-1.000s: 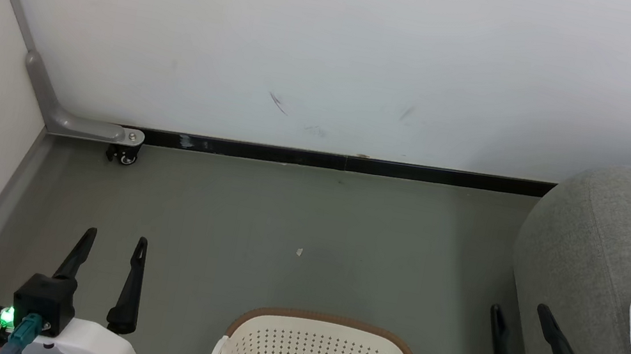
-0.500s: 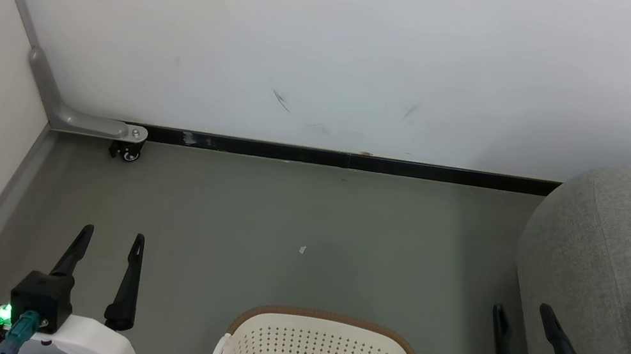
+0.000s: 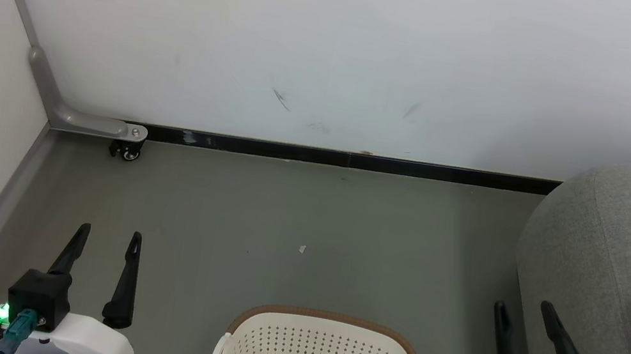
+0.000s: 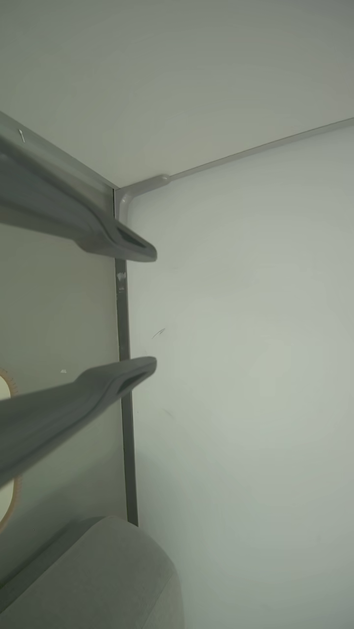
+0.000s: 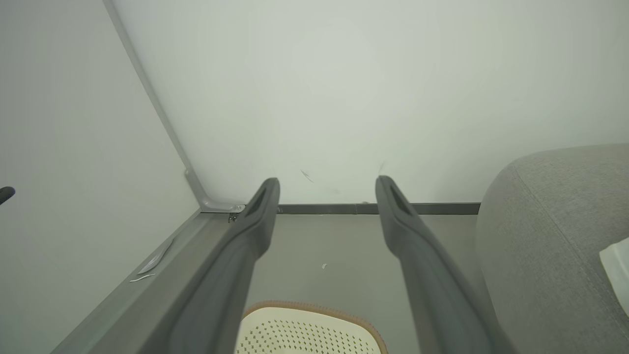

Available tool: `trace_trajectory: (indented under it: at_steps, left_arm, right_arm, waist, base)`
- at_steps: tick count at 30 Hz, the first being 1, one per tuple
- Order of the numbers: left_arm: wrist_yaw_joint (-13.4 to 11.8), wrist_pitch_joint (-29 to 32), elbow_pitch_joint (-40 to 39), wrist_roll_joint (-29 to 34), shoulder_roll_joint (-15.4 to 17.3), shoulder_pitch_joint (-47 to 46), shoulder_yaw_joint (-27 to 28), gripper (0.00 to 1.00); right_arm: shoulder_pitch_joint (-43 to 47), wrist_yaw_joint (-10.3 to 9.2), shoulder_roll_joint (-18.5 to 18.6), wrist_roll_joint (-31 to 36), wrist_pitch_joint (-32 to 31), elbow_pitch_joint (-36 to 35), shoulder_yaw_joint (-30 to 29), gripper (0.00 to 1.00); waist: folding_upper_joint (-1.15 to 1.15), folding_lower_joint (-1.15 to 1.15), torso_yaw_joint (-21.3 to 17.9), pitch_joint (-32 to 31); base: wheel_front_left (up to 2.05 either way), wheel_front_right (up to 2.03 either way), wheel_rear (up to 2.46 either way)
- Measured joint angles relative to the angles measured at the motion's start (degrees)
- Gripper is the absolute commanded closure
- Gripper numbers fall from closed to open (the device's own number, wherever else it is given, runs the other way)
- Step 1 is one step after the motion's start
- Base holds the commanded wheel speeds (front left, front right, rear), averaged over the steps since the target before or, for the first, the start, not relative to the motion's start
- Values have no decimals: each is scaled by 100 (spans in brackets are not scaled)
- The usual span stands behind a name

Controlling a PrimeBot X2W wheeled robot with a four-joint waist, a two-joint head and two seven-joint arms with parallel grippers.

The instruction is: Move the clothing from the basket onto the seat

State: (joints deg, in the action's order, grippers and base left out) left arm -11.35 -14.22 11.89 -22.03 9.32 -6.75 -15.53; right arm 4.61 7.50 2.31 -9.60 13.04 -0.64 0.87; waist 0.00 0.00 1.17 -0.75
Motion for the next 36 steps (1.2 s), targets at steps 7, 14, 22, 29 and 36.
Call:
trace_trajectory:
  at_steps: [7, 14, 22, 29, 36]
  left_arm:
    - [21, 0, 5, 24, -3, -2, 15, 0]
    - [51, 0, 55, 43, 4, -2, 24, 0]
    - [47, 0, 127, 105, 31, -2, 81, 0]
    - [38, 0, 218, 166, 45, -1, 71, 0]
    - [-10, 0, 252, 298, 56, 1, 30, 0]
  right_arm:
    - [3, 0, 0, -8, -1, -41, -4, 0]
    - [13, 0, 0, -47, -1, -42, -7, 0]
    - [120, 0, -1, -47, -1, -53, -10, 0]
    - [126, 0, -2, -47, -1, -52, -5, 0]
    - [142, 0, -3, -48, -1, -48, -5, 0]
  waist:
    - [0, 0, 13, -1]
    - [0, 0, 15, -4]
    - [0, 0, 12, -26]
    - [0, 0, 26, -74]
    - [0, 0, 33, -112]
  base:
    - [0, 0, 0]
    - [0, 0, 0]
    - [0, 0, 0]
    - [0, 0, 0]
    - [0, 0, 0]
